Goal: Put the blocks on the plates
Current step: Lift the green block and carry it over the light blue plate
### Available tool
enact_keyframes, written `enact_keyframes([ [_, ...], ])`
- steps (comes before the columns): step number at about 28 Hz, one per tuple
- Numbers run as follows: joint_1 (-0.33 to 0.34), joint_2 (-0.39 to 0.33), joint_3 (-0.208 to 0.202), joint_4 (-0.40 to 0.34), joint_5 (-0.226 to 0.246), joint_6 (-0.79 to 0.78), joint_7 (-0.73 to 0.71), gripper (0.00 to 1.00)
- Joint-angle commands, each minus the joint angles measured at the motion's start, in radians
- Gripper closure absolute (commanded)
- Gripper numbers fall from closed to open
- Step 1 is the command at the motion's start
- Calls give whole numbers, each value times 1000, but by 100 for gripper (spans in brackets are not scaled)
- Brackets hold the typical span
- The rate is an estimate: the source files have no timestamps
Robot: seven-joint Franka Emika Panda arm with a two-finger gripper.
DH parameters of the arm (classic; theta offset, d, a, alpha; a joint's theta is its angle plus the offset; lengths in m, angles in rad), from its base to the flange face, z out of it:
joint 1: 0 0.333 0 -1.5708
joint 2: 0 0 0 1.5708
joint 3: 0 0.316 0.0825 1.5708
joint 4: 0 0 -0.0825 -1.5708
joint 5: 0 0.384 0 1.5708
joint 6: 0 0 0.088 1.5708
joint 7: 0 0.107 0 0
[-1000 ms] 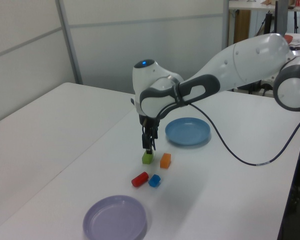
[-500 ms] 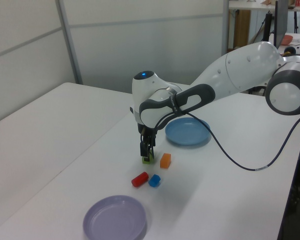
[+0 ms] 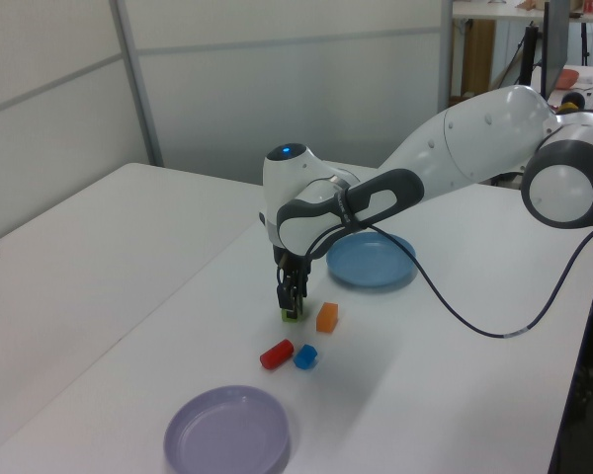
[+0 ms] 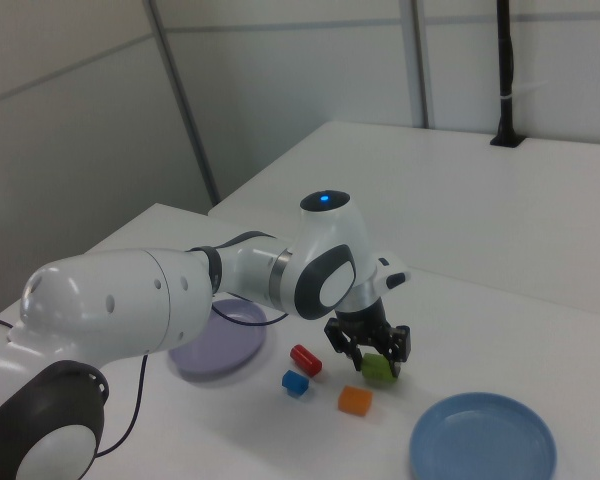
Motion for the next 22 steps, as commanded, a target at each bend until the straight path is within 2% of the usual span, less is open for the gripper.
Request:
enact_keyframes([
  [1,-12,-18,-9,1,5,18,12,81],
  [3,-38,-47,-8,1,28,10,8,81],
  [4,-61,-80,-8,1,69,-7,2,81],
  [5,-68,-93,-9,1,84,-22,-8,81],
  [10,-165,-136,-11,4,120,-68,-107,81],
  [15,-254,-122,-11,4,122,-58,-182,80],
  [22,-285,-56,-15,27,101,-31,-192,79],
])
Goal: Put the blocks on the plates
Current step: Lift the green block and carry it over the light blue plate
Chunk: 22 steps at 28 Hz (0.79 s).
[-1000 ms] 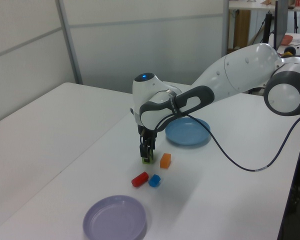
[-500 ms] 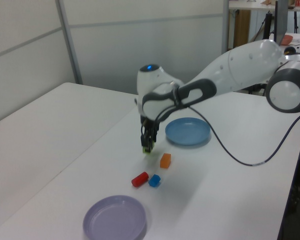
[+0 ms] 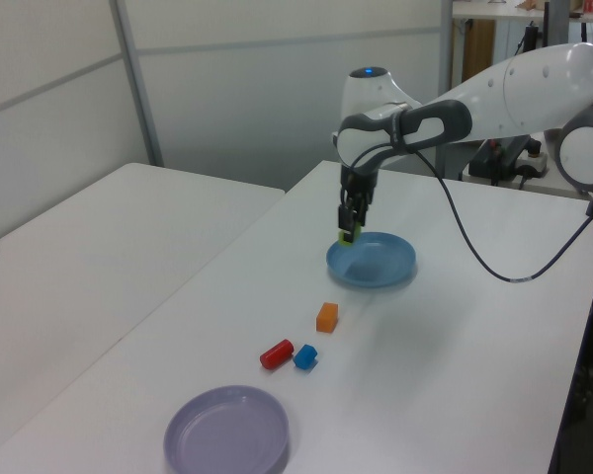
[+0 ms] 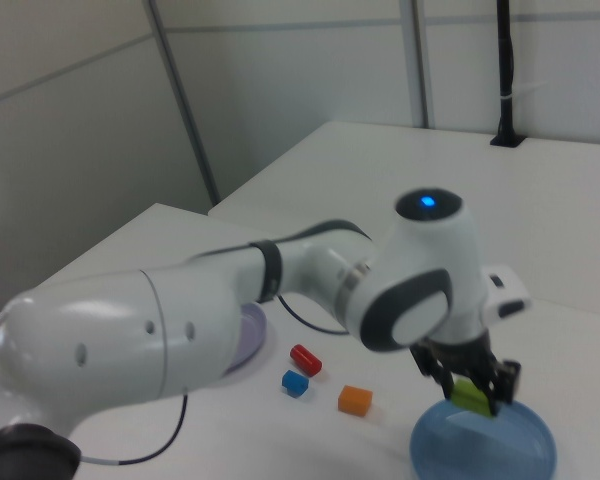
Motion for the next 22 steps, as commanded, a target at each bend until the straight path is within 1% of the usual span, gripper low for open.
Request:
enact_keyframes([
  [1,3,36,-2,11,-3,31,-21,78],
  [3,2,43,-2,9,-2,47,-35,75],
  [5,2,59,-4,9,0,76,-38,75],
  [8,2,59,-2,9,0,93,-36,75],
  [9,3,59,-2,9,0,93,-38,71],
  [10,2,59,-2,9,0,91,-41,57],
  [13,2,59,-4,8,-6,91,-56,49],
  [14,2,59,-4,8,-11,91,-64,41],
  [15,3,59,-4,6,-15,91,-67,23],
  [16,5,57,-4,5,-23,90,-67,0],
  [19,9,53,-2,-2,-29,84,-61,0],
  [22,11,30,-1,-5,-14,72,-56,0],
])
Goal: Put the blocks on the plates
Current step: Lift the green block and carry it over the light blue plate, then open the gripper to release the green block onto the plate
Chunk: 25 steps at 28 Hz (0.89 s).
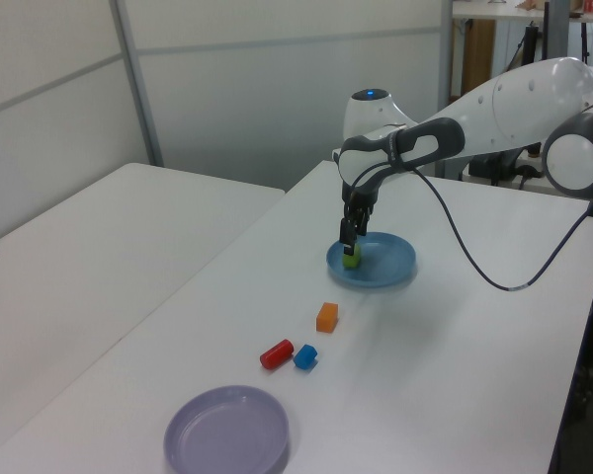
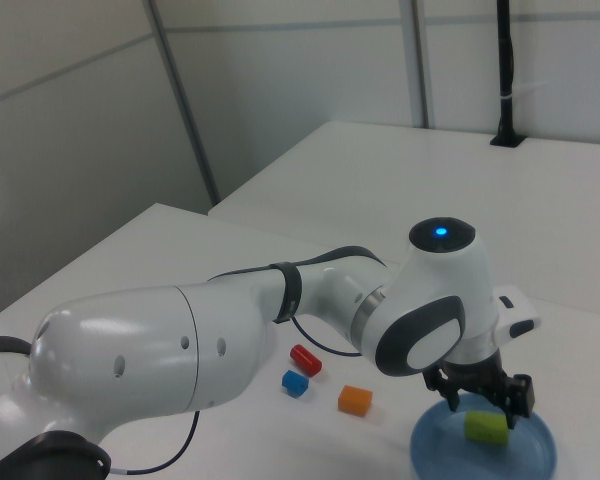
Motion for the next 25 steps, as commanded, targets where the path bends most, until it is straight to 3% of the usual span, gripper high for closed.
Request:
enact_keyframes([
  [1,11,-36,-1,-12,1,-17,-12,0],
  [12,72,-97,43,-17,7,-376,-23,0],
  [17,133,-96,52,-50,36,-380,-11,0],
  [25,221,-60,51,-52,22,-331,57,0],
])
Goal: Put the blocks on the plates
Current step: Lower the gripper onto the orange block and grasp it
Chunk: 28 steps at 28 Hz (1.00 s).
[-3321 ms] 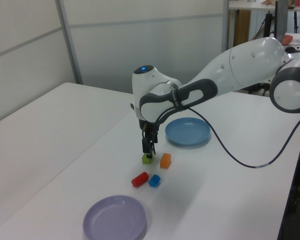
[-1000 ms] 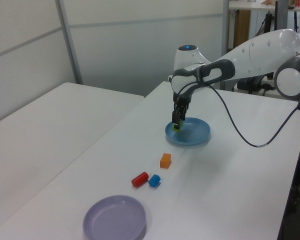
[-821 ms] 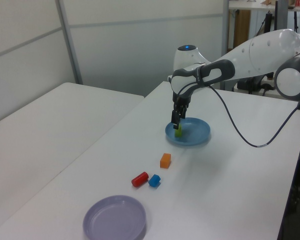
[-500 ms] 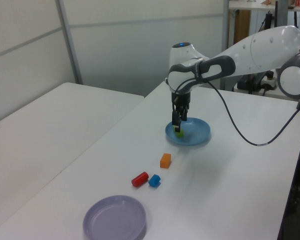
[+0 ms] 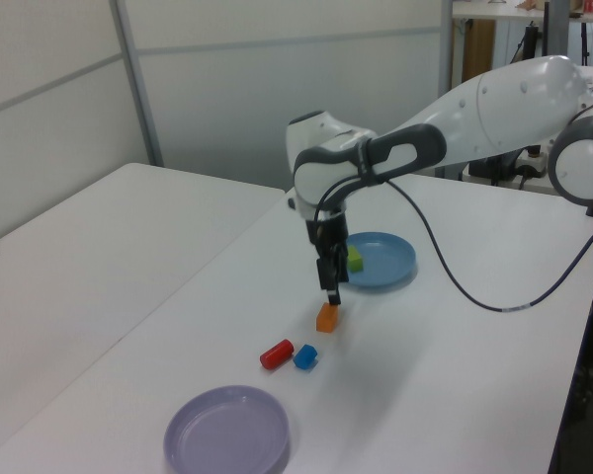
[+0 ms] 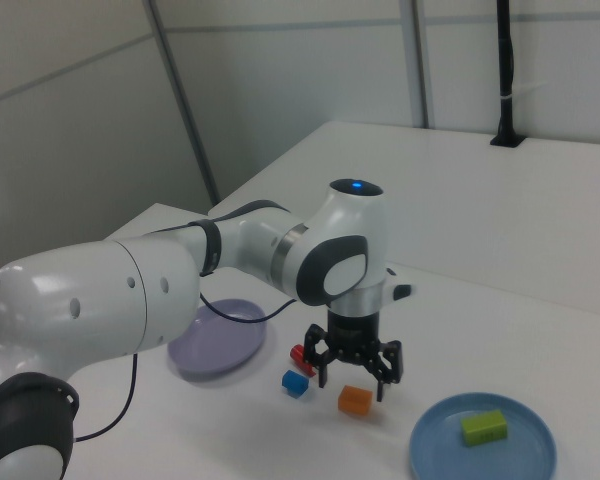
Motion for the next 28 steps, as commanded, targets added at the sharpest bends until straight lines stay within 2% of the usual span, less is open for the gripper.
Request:
enact_keyframes([
  [1,45,16,-12,-17,1,49,48,0],
  [12,46,36,-20,-17,-6,98,86,2],
  [16,49,45,-20,-18,-22,98,87,15],
  [25,51,51,-20,-30,-32,119,91,35],
  [28,51,51,-20,-32,-43,119,91,45],
])
